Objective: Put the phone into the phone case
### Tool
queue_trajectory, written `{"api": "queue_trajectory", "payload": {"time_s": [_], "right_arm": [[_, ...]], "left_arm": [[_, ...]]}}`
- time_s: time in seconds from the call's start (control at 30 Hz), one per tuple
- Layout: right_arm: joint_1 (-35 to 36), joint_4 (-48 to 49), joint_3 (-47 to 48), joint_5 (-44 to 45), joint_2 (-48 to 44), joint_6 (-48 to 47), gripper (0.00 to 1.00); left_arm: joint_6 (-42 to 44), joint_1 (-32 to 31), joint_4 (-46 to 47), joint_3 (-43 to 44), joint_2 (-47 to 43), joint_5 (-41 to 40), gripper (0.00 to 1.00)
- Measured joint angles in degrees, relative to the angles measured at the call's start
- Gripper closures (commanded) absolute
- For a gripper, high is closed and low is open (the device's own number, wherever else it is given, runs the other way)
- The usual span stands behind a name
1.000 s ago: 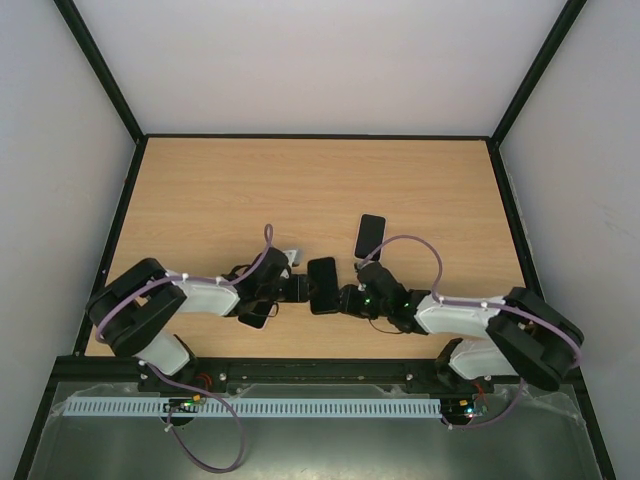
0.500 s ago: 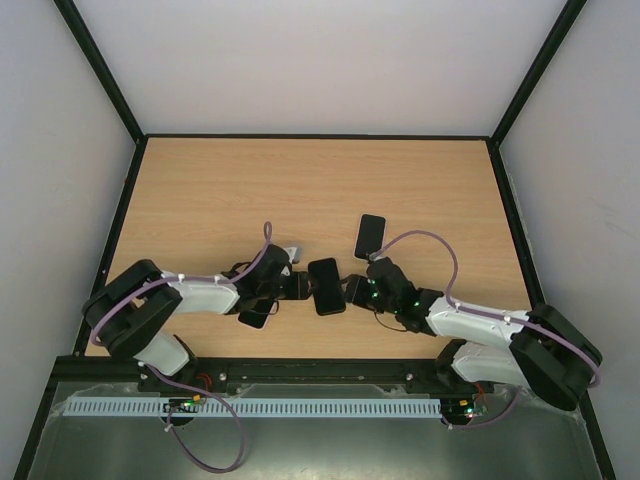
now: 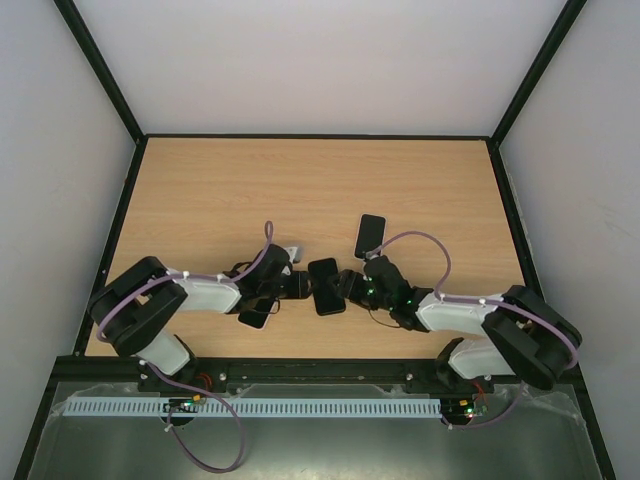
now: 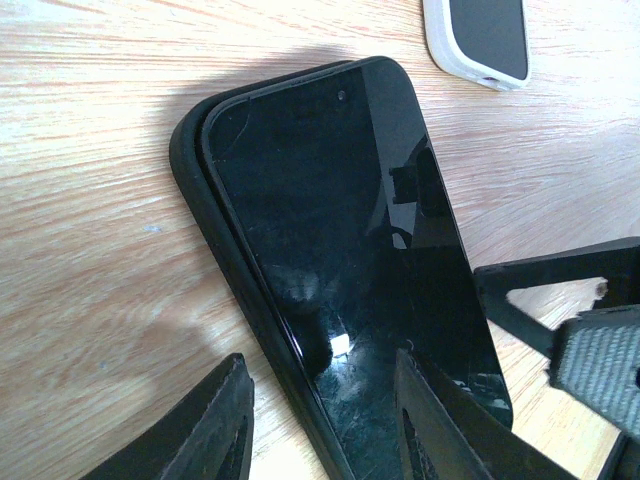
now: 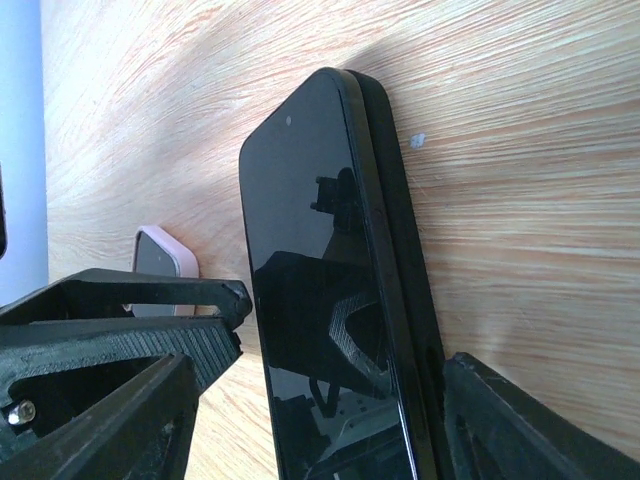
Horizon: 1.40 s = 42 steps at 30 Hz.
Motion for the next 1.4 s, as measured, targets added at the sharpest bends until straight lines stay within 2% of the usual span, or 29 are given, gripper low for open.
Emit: {"api": "queue_trajectory", "payload": {"time_s": [0.27,0.77,0.97,1.17,1.4], "right_arm": [[-0.2,7.2,-0.2,-2.1,6.2,2.4,0.26],[-0.7,18.6,-2.4,-8.2,9.2,8.8,0.28],[-0.9,26.3,-5.7,-10.3,9.2,12.8,0.28],[-0.9,33.2,-7.5,-12.2,9.4,15.4,0.28],[-0.9,37.5,-7.7,-13.2,11.3,16.9,0.36]], "left_arm": [[-0.7,0.0,1.1,-0.2,1.4,0.5,0.64],[-3.6,0.9,10.1,-5.1,1.7,0.1,0.72],[-5.0,1.0,12.6,-6.4,1.7,0.0,0.71],[-6.6,1.0,14.4,-7.3,1.6,-0.2,0.64],[-7.6,0.8,14.2,-8.0,-0.2,-1.5,0.61]]}}
